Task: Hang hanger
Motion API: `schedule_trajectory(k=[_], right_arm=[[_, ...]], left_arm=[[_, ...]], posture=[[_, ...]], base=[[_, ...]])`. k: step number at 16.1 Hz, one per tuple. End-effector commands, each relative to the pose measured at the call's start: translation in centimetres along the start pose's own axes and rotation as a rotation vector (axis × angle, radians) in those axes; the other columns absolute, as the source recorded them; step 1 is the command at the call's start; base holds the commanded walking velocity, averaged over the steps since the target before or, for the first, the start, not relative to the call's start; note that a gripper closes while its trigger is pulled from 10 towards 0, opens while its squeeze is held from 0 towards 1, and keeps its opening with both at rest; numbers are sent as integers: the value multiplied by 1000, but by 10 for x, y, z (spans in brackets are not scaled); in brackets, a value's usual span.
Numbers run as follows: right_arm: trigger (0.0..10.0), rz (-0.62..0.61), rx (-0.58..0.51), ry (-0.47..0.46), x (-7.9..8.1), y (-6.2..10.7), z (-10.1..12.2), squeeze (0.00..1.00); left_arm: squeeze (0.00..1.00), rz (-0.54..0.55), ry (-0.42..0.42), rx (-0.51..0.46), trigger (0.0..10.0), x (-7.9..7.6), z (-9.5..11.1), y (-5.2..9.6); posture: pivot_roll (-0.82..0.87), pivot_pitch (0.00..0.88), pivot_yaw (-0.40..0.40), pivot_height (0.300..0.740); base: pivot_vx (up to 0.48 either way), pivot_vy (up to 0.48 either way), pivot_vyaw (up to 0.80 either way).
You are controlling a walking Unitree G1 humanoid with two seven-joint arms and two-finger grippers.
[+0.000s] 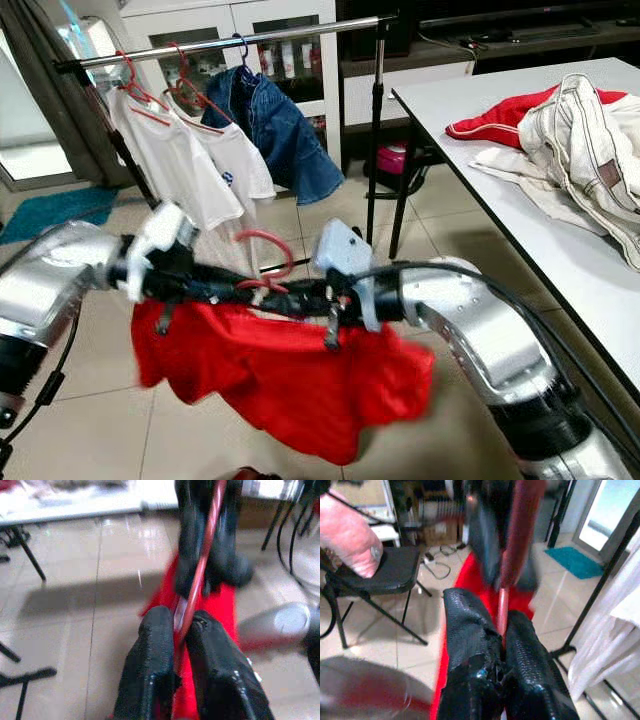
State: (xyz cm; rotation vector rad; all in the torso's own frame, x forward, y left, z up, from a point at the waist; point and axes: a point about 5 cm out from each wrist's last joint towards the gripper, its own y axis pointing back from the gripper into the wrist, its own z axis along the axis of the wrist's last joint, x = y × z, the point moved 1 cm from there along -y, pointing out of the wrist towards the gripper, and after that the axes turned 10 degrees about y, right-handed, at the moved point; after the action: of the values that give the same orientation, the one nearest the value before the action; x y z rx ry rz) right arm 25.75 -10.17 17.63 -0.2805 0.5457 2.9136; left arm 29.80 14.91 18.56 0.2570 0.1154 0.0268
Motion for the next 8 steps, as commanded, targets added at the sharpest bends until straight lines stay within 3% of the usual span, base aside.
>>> schedule_trajectory(k=[1, 2, 4, 7, 8], right_arm=[[0, 44, 13, -25, 8, 0, -5, 0], [0, 12, 27, -57, 13, 4, -12, 0], [0, -17, 33, -81, 16, 6, -17, 0], [0, -157, 58, -133, 19, 10, -30, 0], [0, -274, 84, -184, 18, 11, -40, 0]], left_arm=[[1000, 54, -36, -100, 10000, 1, 22, 15], [1000, 62, -4, -159, 10000, -3, 26, 20], [1000, 72, 9, -170, 10000, -6, 24, 23], [1000, 212, 10, -225, 10000, -7, 17, 24], [761, 406, -2, -223, 10000, 2, 7, 25]], posture=[[-146, 0, 119, 719], [-144, 0, 118, 719], [-147, 0, 121, 719], [-147, 0, 120, 719], [-148, 0, 118, 719]], base=[[0, 0, 0], [0, 0, 0], [0, 0, 0], [0, 0, 0], [0, 0, 0]])
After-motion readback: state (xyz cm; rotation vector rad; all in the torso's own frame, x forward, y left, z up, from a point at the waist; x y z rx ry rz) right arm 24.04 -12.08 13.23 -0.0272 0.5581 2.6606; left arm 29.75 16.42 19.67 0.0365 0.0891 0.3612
